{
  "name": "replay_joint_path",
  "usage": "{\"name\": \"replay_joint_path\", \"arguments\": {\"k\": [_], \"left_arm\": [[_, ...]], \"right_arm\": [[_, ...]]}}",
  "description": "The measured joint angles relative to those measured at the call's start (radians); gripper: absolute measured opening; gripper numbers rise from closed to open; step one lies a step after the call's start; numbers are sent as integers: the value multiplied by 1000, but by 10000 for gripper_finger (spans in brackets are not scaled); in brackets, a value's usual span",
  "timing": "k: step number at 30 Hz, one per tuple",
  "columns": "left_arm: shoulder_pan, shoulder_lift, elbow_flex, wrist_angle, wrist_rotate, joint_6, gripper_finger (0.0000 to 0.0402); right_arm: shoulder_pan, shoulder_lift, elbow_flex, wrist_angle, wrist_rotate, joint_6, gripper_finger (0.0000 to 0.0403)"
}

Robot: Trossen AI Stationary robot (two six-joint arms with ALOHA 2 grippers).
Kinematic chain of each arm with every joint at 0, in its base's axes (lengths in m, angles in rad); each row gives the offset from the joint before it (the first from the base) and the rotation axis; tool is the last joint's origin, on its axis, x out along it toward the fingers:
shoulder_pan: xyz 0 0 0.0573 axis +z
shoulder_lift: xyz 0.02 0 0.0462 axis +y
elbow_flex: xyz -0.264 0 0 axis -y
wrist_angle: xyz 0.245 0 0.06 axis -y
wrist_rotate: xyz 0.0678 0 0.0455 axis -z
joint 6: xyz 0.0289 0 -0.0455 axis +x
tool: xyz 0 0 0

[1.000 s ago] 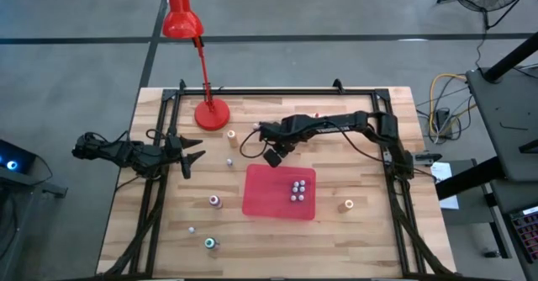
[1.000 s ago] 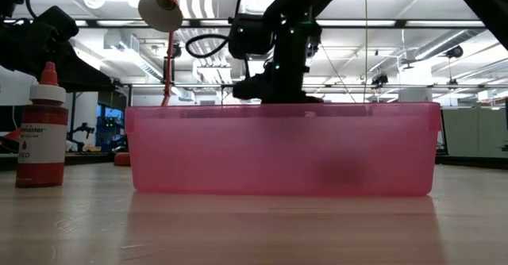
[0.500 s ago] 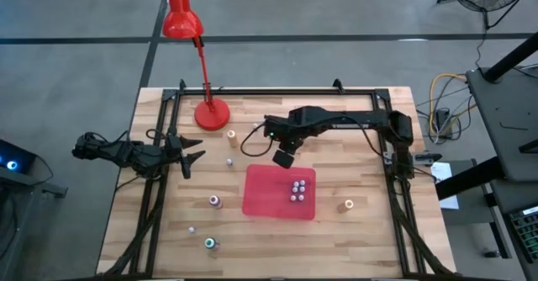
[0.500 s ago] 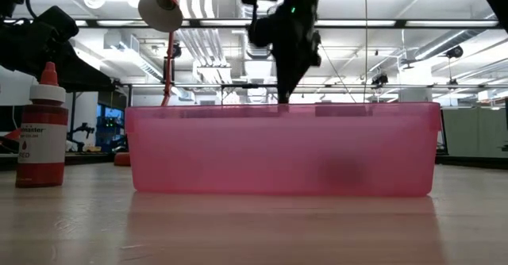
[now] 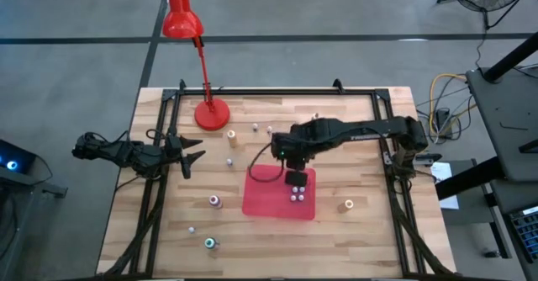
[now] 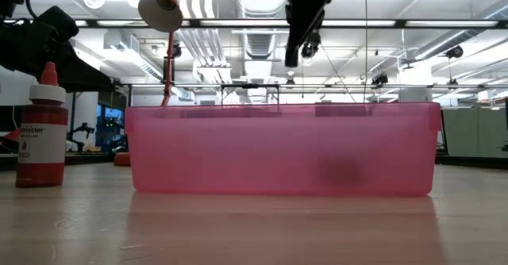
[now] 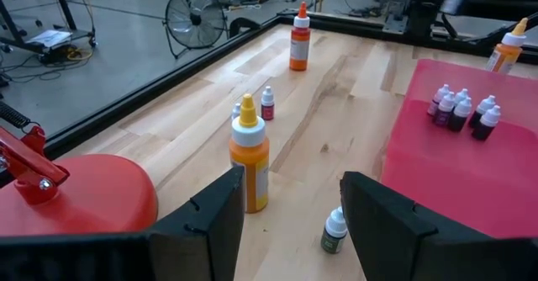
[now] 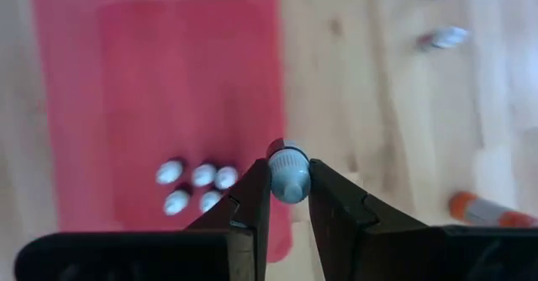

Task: Pick & Place food coloring
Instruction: Put the small black food coloring bottle in the red bin

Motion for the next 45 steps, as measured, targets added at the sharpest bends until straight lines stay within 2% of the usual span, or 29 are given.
{"name": "replay_joint_path", "arguments": {"k": [11, 23, 37, 45], "left_arm": [[0, 0, 0, 0, 0, 0, 170], [0, 0, 0, 0, 0, 0, 170], [0, 0, 0, 0, 0, 0, 170], [0, 0, 0, 0, 0, 0, 170]], "right_arm": [[107, 5, -95, 105, -33, -125, 59], [117, 11, -274, 234, -49, -152, 59], [112, 127, -287, 276, -46, -216, 59], [90, 143, -303, 347, -11, -239, 59]]}}
